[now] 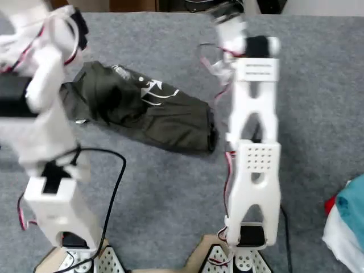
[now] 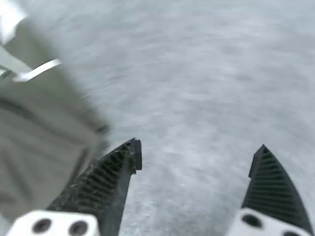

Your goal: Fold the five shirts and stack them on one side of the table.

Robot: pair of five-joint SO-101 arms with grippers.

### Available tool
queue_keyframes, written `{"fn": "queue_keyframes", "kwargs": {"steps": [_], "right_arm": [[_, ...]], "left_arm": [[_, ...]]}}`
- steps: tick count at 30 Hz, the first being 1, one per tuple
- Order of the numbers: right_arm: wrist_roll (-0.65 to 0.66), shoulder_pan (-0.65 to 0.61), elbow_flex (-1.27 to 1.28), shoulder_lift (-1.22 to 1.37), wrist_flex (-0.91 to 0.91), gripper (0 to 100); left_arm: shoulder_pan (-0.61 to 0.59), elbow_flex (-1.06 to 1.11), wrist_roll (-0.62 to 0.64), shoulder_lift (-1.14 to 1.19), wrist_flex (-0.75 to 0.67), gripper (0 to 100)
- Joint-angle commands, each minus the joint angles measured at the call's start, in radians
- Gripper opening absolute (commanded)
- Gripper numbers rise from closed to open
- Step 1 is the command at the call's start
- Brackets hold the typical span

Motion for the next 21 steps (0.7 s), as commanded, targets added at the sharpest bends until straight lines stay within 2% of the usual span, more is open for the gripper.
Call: {"fn": "queue_keyframes", "kwargs": {"steps": [1,6,11,17,21], "right_arm": [[-0.038,0.041,-0.045,-0.093,0.020,35.3],[-0.094,-0.031,0.220,-0.254,0.020,35.3],[-0.199,-0.202,0.512,-0.334,-0.023,35.3],[-0.253,-0.351,0.575,-0.223,-0.158,35.3],[-0.302,-0.384,0.573,-0.087,-0.290,35.3]], "left_arm": [[-0.005,0.031,-0.051,-0.153,0.009,2],[-0.117,0.315,-0.066,-0.305,0.011,2],[-0.098,0.818,-0.060,-0.418,0.009,2],[-0.095,1.151,-0.083,-0.521,0.005,2],[-0.124,1.284,-0.206,-0.610,0.008,2]]}}
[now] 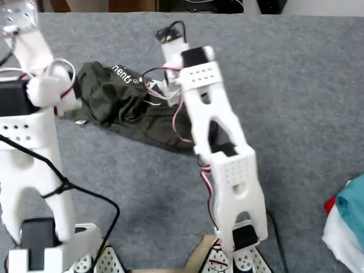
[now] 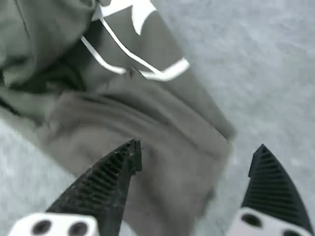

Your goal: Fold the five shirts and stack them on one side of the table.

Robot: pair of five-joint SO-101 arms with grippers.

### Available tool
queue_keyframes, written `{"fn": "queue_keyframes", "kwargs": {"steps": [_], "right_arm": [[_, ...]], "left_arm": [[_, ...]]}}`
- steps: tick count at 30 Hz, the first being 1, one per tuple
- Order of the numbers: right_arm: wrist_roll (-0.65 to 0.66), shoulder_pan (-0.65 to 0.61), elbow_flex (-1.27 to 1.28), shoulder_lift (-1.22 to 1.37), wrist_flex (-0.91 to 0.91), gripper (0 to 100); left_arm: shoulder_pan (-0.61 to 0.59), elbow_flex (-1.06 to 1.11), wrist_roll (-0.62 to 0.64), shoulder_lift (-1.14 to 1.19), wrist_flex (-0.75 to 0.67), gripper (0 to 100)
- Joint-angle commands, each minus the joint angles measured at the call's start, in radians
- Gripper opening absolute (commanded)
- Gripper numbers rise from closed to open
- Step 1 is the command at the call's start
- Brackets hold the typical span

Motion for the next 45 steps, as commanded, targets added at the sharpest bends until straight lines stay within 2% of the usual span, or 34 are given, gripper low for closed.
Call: {"fn": "queue_keyframes", "kwargs": {"steps": [1,4,11,18,22,25,31,36,39,45], "right_arm": [[-0.040,-0.030,0.002,0.091,-0.104,35.2],[-0.064,-0.030,-0.008,0.186,-0.098,31.7],[-0.083,-0.022,-0.188,0.277,0.216,1.6],[-0.058,0.042,-0.076,0.128,0.224,0.5],[0.063,0.065,0.088,-0.111,0.224,0.5],[0.203,0.082,0.171,-0.338,0.222,0.5],[0.502,0.133,0.185,-0.753,0.218,0.5],[0.712,0.189,0.321,-0.938,0.219,0.5],[0.776,0.280,0.499,-0.932,0.216,5.0],[0.813,0.538,0.656,-0.894,0.167,39.2]], "left_arm": [[-0.040,0.109,-0.080,-0.113,0.006,2],[-0.101,0.196,-0.087,-0.188,0.006,2],[-0.204,0.425,-0.141,-0.326,0.005,2],[-0.207,0.578,-0.143,-0.433,0.003,2],[-0.204,0.611,-0.143,-0.464,0.000,2],[-0.203,0.617,-0.141,-0.464,0.000,2],[-0.201,0.620,-0.137,-0.463,0.000,2],[-0.201,0.626,-0.135,-0.463,-0.032,2],[-0.199,0.626,-0.137,-0.461,-0.035,2],[-0.196,0.626,-0.141,-0.461,-0.035,2]]}}
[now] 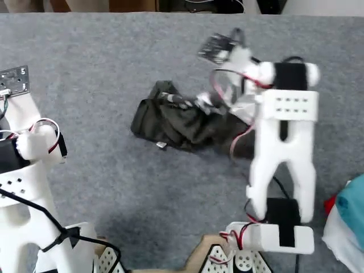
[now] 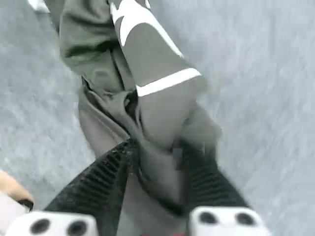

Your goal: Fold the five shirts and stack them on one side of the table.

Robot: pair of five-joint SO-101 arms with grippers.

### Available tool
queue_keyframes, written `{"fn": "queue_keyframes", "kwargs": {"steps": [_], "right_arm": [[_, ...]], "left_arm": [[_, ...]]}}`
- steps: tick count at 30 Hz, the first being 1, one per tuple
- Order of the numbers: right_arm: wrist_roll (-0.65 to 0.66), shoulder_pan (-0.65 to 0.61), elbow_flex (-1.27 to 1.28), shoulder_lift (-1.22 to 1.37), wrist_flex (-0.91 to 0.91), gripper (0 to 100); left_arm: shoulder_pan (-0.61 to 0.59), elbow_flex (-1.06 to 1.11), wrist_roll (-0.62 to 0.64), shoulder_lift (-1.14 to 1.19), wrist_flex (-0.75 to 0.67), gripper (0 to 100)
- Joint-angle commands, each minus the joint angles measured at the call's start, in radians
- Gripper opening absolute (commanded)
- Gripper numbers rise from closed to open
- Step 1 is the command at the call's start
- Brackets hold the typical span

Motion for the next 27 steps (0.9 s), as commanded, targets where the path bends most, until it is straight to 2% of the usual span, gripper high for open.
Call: {"fn": "queue_keyframes", "kwargs": {"steps": [1,4,7,13,18,23,27], "right_arm": [[0.071,0.147,0.033,-0.008,-0.017,42.6],[0.109,0.199,0.024,-0.013,0.021,43.9],[0.092,0.188,0.039,-0.005,0.031,39.9],[-0.084,-0.004,0.182,-0.002,0.003,18.2],[-0.227,-0.111,0.374,-0.002,-0.167,5.1],[-0.242,-0.041,0.513,-0.004,-0.259,5.5],[-0.238,0.119,0.489,-0.008,-0.250,5.5]], "left_arm": [[0.011,0.000,-0.008,-0.015,-0.014,2],[0.072,0.032,-0.008,-0.015,-0.014,2],[0.163,0.094,-0.008,-0.015,-0.015,2],[0.311,0.137,-0.002,-0.015,-0.064,2],[0.381,0.137,0.000,-0.007,-0.147,2],[0.493,0.117,0.029,0.134,-0.166,2],[0.549,0.009,0.078,0.352,-0.192,2]]}}
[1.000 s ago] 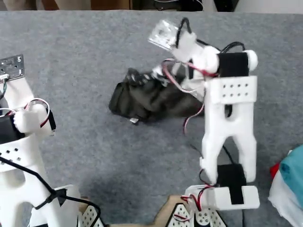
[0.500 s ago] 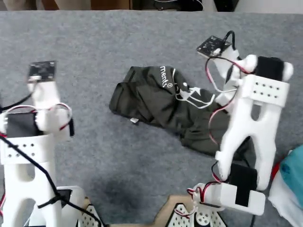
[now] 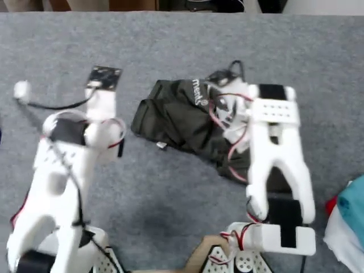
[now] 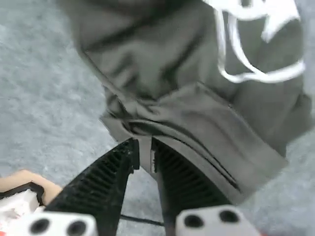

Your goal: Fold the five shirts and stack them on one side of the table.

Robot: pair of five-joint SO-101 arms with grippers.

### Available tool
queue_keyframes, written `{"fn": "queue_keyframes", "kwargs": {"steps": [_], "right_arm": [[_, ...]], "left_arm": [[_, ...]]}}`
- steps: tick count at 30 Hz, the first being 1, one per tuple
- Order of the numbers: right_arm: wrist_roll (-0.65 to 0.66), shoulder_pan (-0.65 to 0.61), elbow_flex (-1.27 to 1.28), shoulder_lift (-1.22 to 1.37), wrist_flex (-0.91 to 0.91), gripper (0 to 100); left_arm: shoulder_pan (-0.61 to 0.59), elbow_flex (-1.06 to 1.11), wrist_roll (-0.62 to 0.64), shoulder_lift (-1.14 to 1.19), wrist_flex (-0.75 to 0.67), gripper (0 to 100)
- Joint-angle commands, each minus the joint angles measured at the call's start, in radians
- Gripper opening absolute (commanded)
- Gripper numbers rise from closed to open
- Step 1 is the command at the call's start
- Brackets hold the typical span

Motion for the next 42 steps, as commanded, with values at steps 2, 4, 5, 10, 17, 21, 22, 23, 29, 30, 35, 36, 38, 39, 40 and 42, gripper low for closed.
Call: {"fn": "queue_keyframes", "kwargs": {"steps": [2,4,5,10,17,21,22,23,29,30,35,36,38,39,40,42], "right_arm": [[-0.006,0.200,-0.054,-0.002,-0.002,5.5],[-0.006,0.271,-0.091,-0.001,-0.003,5.5],[-0.005,0.294,-0.108,0.008,-0.005,5.5],[-0.012,0.334,-0.194,0.160,-0.091,5.5],[-0.048,0.354,-0.470,0.441,-0.012,5.5],[-0.017,0.377,-0.654,0.522,0.138,5.5],[-0.018,0.386,-0.691,0.539,0.161,5.5],[-0.018,0.392,-0.725,0.556,0.181,5.5],[-0.014,0.398,-0.842,0.625,0.252,5.5],[-0.017,0.398,-0.845,0.630,0.253,5.5],[-0.012,0.418,-0.842,0.651,0.252,5.5],[-0.012,0.420,-0.842,0.659,0.252,5.5],[-0.012,0.420,-0.842,0.674,0.249,5.5],[-0.014,0.417,-0.843,0.687,0.247,5.5],[-0.017,0.415,-0.846,0.700,0.244,5.5],[-0.018,0.410,-0.848,0.739,0.224,5.5]], "left_arm": [[0.069,-0.199,0.028,0.243,-0.015,2],[0.081,-0.298,0.031,0.361,-0.002,2],[0.087,-0.348,0.031,0.418,0.005,2],[0.097,-0.568,0.031,0.710,0.006,2],[0.098,-0.855,0.101,0.993,0.124,2],[0.098,-0.991,0.138,1.070,0.149,2],[0.098,-1.022,0.150,1.079,0.150,2],[0.098,-1.051,0.166,1.089,0.150,2],[0.114,-1.160,0.325,1.102,0.155,15],[0.130,-1.160,0.348,1.102,0.157,17],[0.250,-1.158,0.354,1.113,0.187,16],[0.267,-1.165,0.356,1.121,0.184,16],[0.285,-1.171,0.356,1.144,0.169,16],[0.288,-1.165,0.356,1.158,0.152,16],[0.288,-1.163,0.356,1.173,0.138,16],[0.285,-1.169,0.358,1.211,0.110,16]]}}
